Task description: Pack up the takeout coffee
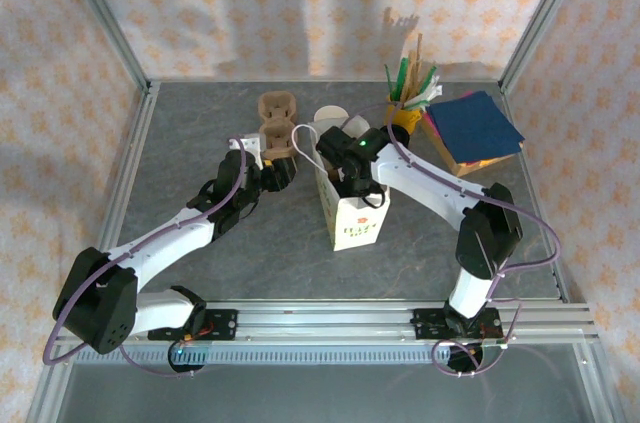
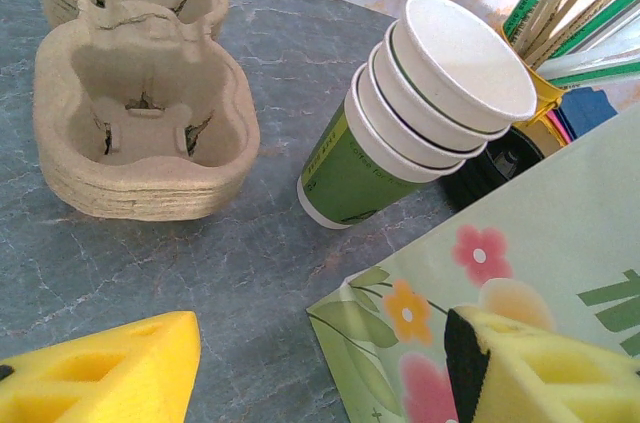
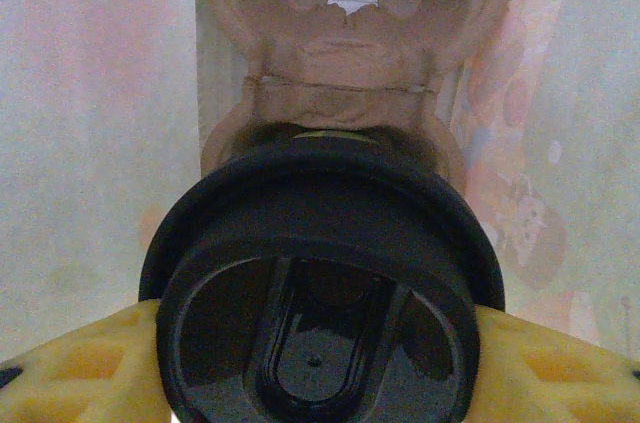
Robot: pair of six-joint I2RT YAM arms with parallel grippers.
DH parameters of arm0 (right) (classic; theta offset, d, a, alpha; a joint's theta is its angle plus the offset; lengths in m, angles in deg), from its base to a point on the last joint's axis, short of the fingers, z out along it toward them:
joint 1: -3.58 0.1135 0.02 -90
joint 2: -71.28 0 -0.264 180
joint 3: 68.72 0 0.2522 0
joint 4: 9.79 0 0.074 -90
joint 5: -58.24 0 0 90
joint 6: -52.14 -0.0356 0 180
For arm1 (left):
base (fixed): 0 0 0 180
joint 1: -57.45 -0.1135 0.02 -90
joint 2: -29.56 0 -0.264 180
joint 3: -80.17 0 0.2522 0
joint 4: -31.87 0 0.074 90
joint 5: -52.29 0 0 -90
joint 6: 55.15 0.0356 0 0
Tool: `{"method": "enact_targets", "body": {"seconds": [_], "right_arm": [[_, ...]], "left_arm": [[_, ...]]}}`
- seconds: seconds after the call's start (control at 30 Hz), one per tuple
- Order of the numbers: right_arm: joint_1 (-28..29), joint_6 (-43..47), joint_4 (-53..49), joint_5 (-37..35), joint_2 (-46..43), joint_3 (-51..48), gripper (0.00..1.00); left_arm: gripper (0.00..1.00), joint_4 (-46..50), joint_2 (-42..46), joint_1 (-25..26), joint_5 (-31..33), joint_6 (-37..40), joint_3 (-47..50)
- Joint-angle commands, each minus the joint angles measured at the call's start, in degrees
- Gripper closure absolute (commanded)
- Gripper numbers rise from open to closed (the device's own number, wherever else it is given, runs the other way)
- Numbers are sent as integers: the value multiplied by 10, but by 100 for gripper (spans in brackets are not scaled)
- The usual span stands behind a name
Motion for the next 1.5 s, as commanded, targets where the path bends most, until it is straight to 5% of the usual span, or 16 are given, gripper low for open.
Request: {"method": "enact_targets", "body": {"seconds": [0.0,1.47], "right_arm": [[3,-1,-17,-5,-1,20,35],[14,-20,-59,-24,3,98,29]], "left_arm": [[32,10,16,3,16,14,-8],[32,-3,14,3,12,6,6]]}}
